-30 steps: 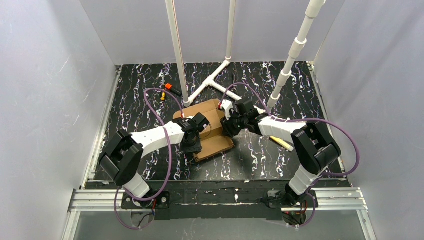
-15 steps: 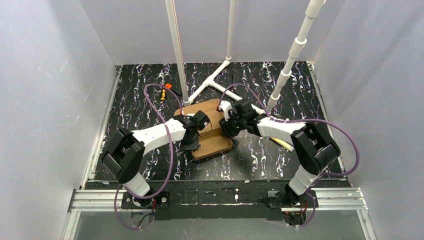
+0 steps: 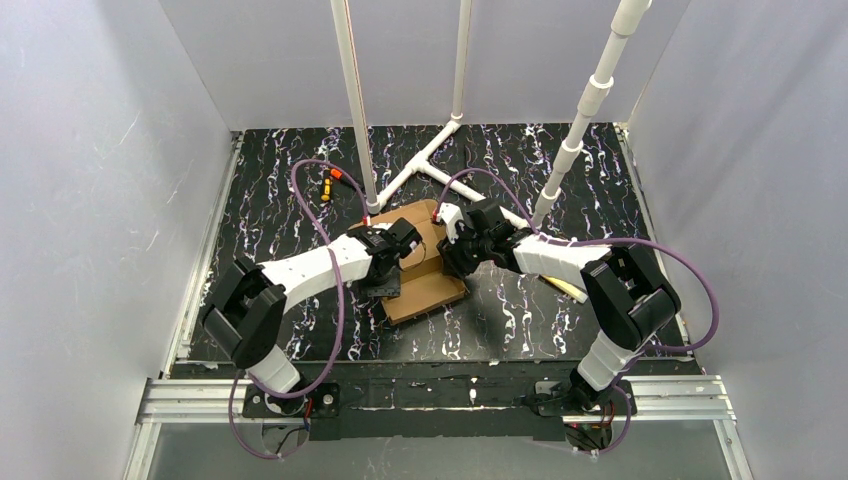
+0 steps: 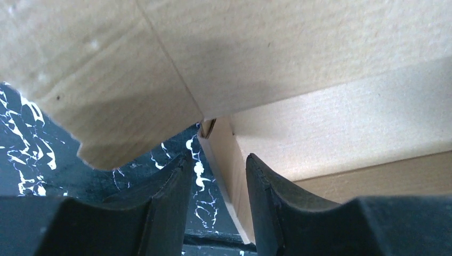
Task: Fold the paper box
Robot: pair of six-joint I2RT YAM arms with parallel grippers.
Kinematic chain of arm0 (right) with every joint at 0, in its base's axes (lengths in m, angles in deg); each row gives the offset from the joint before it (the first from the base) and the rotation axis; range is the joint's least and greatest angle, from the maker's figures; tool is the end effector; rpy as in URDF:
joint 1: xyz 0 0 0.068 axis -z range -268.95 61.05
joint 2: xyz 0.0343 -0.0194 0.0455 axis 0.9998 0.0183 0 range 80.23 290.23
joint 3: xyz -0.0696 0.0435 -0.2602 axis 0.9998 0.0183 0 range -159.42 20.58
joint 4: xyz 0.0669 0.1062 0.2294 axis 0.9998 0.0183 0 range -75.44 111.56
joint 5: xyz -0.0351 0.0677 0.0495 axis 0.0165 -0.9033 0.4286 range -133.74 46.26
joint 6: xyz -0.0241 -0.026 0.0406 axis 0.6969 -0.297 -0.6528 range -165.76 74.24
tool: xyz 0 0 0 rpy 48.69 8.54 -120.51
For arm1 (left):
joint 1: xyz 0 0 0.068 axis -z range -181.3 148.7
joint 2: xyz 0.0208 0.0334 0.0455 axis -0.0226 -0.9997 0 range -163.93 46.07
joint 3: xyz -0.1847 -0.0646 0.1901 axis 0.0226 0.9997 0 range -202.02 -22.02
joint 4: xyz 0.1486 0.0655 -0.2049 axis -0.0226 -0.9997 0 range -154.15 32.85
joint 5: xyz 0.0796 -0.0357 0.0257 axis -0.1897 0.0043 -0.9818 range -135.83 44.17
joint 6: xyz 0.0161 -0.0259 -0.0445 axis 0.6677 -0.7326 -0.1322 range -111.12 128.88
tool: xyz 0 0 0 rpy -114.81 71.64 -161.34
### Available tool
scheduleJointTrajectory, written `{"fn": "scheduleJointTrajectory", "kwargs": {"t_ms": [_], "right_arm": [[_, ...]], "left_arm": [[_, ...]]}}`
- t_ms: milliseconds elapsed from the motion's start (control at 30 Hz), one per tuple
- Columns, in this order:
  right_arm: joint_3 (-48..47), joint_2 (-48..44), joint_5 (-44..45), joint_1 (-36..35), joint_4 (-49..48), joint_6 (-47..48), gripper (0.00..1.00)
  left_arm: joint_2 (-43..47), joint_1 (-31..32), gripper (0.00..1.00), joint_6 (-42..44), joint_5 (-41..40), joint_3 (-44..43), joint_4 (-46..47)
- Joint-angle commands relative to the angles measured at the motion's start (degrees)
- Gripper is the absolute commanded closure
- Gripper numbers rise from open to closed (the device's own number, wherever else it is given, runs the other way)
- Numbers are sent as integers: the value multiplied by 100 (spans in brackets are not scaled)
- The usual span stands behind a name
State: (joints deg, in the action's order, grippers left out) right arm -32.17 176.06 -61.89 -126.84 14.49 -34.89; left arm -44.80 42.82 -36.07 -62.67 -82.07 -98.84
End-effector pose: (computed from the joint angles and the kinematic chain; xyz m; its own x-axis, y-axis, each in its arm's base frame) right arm 0.2659 0.2211 0.1792 -0.3847 -0.5264 -0.7582 -0.8512 0.5200 0.0708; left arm 0.2209 -0.1997 0.2003 -0.9111 -0.0583 -0.4079 -0.0564 0.9983 -0.0168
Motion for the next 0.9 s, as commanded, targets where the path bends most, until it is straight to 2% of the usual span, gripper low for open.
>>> {"fn": "scheduleJointTrajectory", "kwargs": {"t_ms": [0, 67, 133, 333, 433, 533, 700, 867], "right_arm": [[-222, 5, -31, -8, -98, 58, 52], [-226, -2, -31, -1, -96, 57, 52], [-227, -1, -31, 1, -96, 58, 52], [-233, 4, -47, 27, -84, 81, 52], [-254, 1, -89, 43, -30, 112, 51], [-268, -24, -145, 74, -2, 153, 49], [-271, -30, -224, 123, -1, 177, 49], [-271, 2, -225, 124, -1, 188, 49]], "left_arm": [[-361, 10, 63, -8, -416, -389, -295], [-507, 10, 76, -5, -416, -461, -288], [-605, 9, 99, 6, -379, -491, -258], [-413, 12, 100, -23, -299, -351, -125], [-5, 16, 70, -7, -204, -309, -101], [589, 10, 56, 44, 2, -191, 47], [1347, 9, 51, 21, 528, 222, 241], [1579, 22, 50, -329, 1093, 898, 539]]}}
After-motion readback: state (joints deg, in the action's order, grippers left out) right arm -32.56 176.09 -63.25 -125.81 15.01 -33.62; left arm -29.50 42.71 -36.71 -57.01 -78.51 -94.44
